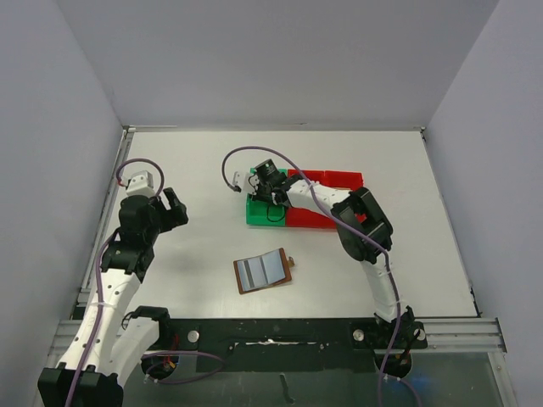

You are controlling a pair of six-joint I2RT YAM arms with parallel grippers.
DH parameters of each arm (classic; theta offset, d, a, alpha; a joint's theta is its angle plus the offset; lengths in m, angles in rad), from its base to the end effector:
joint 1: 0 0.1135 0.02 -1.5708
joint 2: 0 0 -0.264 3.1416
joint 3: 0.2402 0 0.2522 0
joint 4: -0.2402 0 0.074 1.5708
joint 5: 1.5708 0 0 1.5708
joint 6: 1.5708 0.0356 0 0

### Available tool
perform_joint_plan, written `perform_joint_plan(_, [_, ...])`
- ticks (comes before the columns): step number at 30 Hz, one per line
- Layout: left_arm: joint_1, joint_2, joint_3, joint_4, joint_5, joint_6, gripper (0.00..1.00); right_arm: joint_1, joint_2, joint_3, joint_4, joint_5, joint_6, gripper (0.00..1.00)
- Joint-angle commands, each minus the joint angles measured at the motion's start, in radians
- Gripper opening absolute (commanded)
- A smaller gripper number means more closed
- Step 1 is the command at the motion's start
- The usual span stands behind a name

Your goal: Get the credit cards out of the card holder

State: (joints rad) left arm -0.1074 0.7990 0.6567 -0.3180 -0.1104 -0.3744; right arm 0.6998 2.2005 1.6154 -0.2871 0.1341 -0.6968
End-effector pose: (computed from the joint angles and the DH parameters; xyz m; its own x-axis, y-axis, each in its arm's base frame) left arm 0.1842 -0.0159 0.2788 -0.4141 -0.3209 -0.8518 -0.1537 0.9470 -0.2821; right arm 0.3726 0.3075 0.1579 -0.0818 -0.9003 -0.4275 -0.8150 0.3074 -0.4913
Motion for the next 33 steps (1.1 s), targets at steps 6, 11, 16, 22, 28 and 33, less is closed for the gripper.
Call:
perform_joint_plan(6, [0.008, 0.012, 0.01, 0.046, 0.045, 0.03, 0.77, -0.008, -0.018, 0.014, 0.049, 0.003, 0.025, 0.29])
perform_joint_plan(11, [0.009, 0.018, 0.011, 0.047, 0.05, 0.031, 0.77, -0.008, -0.034, 0.017, 0.072, -0.012, 0.05, 0.34])
perform_joint_plan(16, [0.008, 0.021, 0.011, 0.045, 0.051, 0.032, 0.77, -0.017, -0.053, 0.027, 0.083, -0.046, 0.088, 0.4])
perform_joint_plan(22, [0.008, 0.022, 0.011, 0.045, 0.051, 0.032, 0.77, -0.036, -0.072, 0.039, 0.082, -0.087, 0.138, 0.48])
perform_joint_plan(28, [0.008, 0.027, 0.012, 0.046, 0.061, 0.032, 0.77, -0.065, -0.101, 0.044, 0.108, -0.131, 0.21, 0.5])
perform_joint_plan(33, [0.008, 0.031, 0.011, 0.048, 0.067, 0.032, 0.77, -0.073, -0.138, 0.04, 0.139, -0.155, 0.256, 0.51])
